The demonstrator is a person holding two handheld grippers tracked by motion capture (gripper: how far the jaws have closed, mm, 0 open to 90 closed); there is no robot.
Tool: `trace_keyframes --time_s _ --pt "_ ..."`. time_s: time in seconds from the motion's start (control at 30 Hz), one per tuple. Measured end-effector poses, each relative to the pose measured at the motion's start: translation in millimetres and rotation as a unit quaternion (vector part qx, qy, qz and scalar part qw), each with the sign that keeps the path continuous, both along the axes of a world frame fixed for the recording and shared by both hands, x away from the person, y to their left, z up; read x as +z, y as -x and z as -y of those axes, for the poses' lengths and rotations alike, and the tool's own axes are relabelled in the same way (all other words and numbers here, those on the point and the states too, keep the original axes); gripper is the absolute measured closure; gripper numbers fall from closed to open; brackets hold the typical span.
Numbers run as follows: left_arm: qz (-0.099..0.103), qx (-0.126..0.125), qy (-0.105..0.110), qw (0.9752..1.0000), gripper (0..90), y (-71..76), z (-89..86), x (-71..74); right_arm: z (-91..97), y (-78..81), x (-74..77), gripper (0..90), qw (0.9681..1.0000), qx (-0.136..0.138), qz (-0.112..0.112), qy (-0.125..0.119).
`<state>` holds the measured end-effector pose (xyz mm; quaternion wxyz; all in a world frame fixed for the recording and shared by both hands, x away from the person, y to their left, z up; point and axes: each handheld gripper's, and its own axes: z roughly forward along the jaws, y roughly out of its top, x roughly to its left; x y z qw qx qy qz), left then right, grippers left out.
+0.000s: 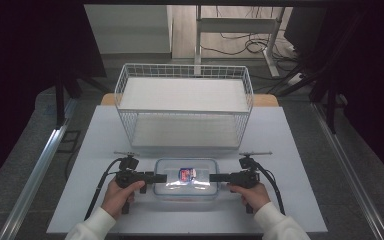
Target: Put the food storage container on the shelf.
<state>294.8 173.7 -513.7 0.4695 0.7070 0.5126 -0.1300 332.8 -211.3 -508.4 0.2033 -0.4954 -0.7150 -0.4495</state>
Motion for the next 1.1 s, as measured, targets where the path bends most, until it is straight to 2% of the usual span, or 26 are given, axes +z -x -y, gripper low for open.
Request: trace_keyframes --time_s 0.17,0.37,0.77,0.97,1.1 --pt "0.006 0.004 0.012 0.9999 39.9 2.6 -4.5 1.2 -0.7 6.1 4.0 45.8 0.9998 0.002 0.018 0.005" --pt "0.015 0.002 0.021 0.9997 45.1 9.1 -10.2 3.7 1.0 11.1 5.9 49.4 0.9996 0.003 0.026 -0.007" --pt "0.022 0.000 0.033 0.9992 50.0 15.9 -14.0 8.6 1.9 16.5 10.7 50.9 0.9990 0.014 0.041 -0.004" --pt "0.030 -0.002 0.026 0.9992 51.4 18.0 -12.7 11.3 2.7 17.9 12.8 51.5 0.9987 0.013 0.048 -0.004" --pt "0.045 -0.001 0.015 0.9989 51.5 18.5 -10.1 17.0 3.2 18.1 15.1 51.6 0.9983 0.014 0.057 -0.001"
